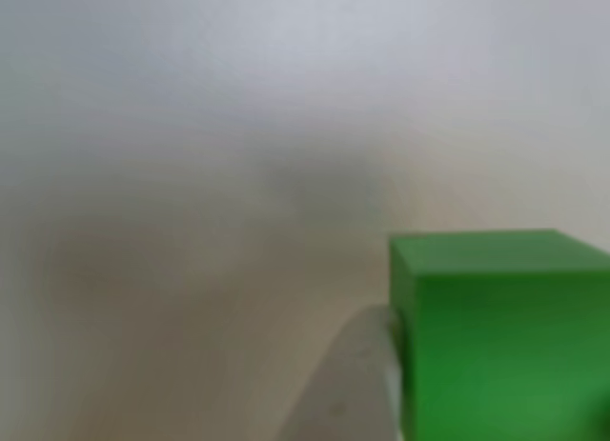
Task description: Pick up green cube and drop it in the blue box
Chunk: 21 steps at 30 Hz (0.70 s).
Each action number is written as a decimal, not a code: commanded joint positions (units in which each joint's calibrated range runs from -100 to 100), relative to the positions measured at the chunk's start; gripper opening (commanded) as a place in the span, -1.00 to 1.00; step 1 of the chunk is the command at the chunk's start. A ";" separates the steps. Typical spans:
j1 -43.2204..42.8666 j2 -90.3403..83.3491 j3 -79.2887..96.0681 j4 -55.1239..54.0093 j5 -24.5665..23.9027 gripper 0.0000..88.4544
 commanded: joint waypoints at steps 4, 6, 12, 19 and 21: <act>0.40 -14.77 -3.56 7.95 -0.24 -0.95; 0.40 -15.86 -3.56 8.68 -0.29 -0.95; 0.48 -16.94 -3.56 9.01 -5.27 -0.95; 1.55 -16.94 -3.65 9.01 -15.34 -0.95; 3.00 -16.94 -3.74 9.01 -16.56 -0.95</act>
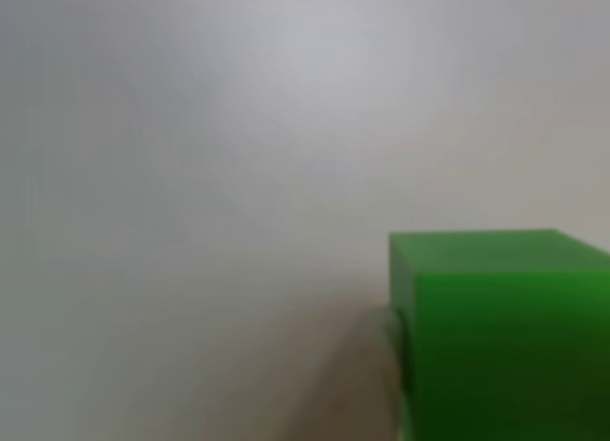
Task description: Pick up green cube and drop it in the blue box
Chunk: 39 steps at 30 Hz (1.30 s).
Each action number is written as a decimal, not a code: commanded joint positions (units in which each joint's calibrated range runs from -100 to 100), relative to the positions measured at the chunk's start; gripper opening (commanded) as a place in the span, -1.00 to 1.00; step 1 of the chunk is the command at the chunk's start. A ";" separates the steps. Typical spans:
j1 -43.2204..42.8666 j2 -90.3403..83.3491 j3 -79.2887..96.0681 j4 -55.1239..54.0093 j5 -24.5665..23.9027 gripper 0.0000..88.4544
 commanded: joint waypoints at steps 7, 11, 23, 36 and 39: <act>11.05 -5.00 -3.65 0.40 -2.93 -0.95; 17.54 -5.00 -3.65 0.32 -3.27 -0.95; 35.17 -4.58 -3.56 0.40 -3.27 -0.95; 45.63 -4.50 -3.47 0.40 -3.27 -0.95; 47.92 -4.33 -3.47 0.40 -3.27 -0.95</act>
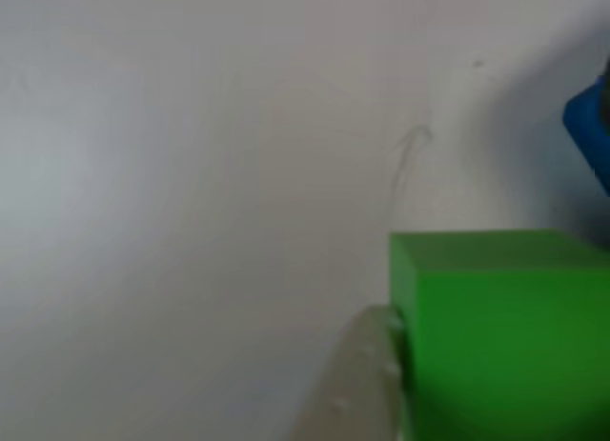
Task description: Pick up green cube and drop it in the blue box
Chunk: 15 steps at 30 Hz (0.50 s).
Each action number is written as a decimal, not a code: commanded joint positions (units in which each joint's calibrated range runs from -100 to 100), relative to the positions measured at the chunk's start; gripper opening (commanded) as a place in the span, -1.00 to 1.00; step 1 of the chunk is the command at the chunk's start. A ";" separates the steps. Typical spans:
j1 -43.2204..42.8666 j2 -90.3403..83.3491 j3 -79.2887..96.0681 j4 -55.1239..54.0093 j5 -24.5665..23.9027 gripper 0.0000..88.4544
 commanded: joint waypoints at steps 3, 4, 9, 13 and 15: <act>5.37 -4.33 -3.47 0.40 -0.20 -0.95; 6.21 -4.33 -3.47 0.40 -0.20 -0.95; 9.79 -4.25 -3.38 0.40 -0.20 -0.95; 11.40 -4.16 -3.38 0.40 -0.20 -0.95; 12.31 -3.74 -3.38 0.40 -0.20 -0.95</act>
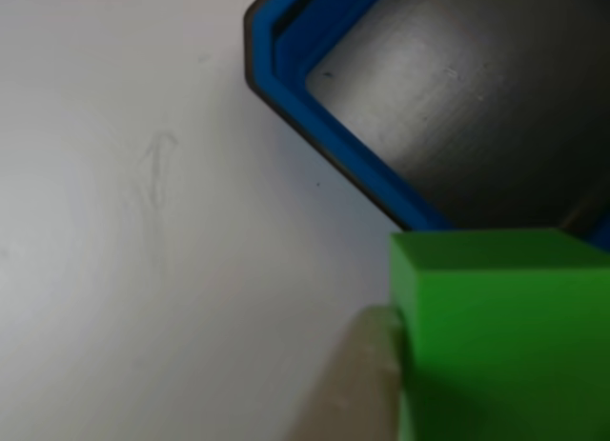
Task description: Pick up green cube and drop it in the blue box
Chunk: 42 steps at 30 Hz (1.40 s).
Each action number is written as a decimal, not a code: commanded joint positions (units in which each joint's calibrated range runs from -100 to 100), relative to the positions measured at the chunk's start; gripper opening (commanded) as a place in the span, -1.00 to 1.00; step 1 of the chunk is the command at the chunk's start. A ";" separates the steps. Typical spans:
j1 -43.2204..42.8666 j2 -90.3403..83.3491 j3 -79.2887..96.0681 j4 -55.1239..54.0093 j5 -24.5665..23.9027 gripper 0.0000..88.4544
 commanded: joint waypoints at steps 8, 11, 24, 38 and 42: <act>4.85 0.19 -3.38 0.00 0.10 -0.95; 5.76 1.27 -3.38 0.24 -0.10 -0.95; 7.37 1.61 -3.92 -11.42 -0.20 -0.95; 6.53 5.79 -4.01 -24.79 -0.10 -0.95; 5.84 7.63 -4.01 -24.87 -0.24 -0.95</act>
